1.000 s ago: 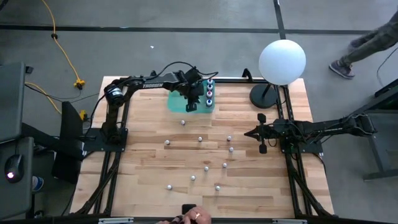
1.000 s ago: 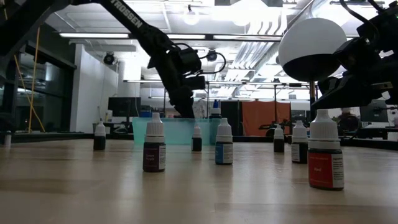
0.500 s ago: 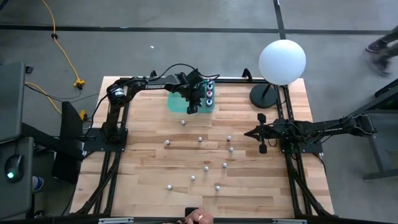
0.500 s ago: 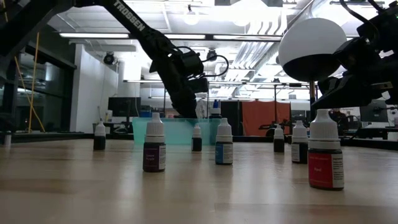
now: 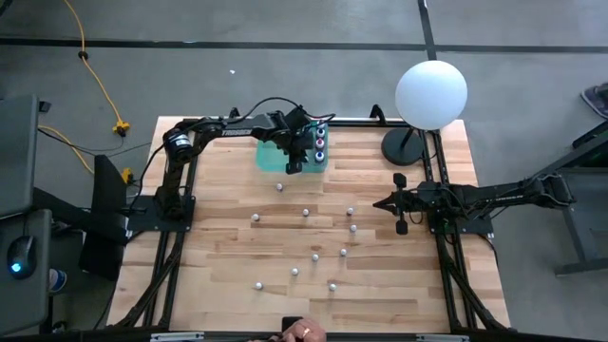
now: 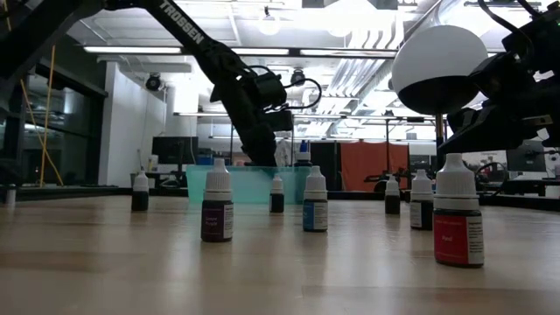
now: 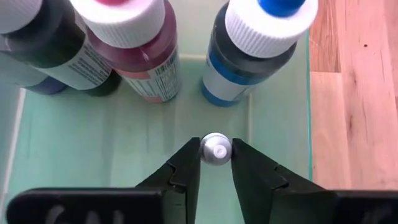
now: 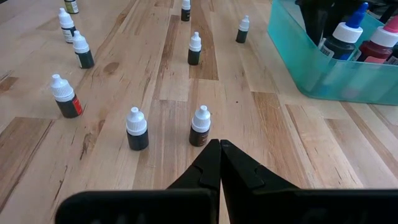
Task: Pick & Place food coloring
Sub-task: Put the small orange food coloring bottle into the blue transparent bin
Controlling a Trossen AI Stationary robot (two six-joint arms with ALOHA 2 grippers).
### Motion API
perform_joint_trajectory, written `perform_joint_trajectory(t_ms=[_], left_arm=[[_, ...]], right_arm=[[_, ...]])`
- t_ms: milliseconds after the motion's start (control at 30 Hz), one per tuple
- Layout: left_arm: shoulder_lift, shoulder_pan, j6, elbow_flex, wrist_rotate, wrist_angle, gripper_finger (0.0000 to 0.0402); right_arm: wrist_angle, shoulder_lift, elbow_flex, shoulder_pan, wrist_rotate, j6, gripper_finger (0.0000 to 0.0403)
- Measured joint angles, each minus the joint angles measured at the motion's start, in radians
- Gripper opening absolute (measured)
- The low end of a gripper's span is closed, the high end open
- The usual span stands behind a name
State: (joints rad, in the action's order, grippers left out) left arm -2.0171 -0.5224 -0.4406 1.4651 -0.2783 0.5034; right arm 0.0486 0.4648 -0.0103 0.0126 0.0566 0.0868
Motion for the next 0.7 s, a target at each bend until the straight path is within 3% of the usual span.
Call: perform_joint_trajectory(t_ms=[533,700], left_arm=[[-0.014,0.013,0.000,-0.001,0.001,-0.008,0.0088],[-0.014,0.013,0.000,-0.001,0.049,-0.008,0.0088]], right_arm=[[0.000,0.000,0.000,0.000,0.000,0.000,0.0000],[0.000,0.000,0.000,0.000,0.000,0.000,0.0000]])
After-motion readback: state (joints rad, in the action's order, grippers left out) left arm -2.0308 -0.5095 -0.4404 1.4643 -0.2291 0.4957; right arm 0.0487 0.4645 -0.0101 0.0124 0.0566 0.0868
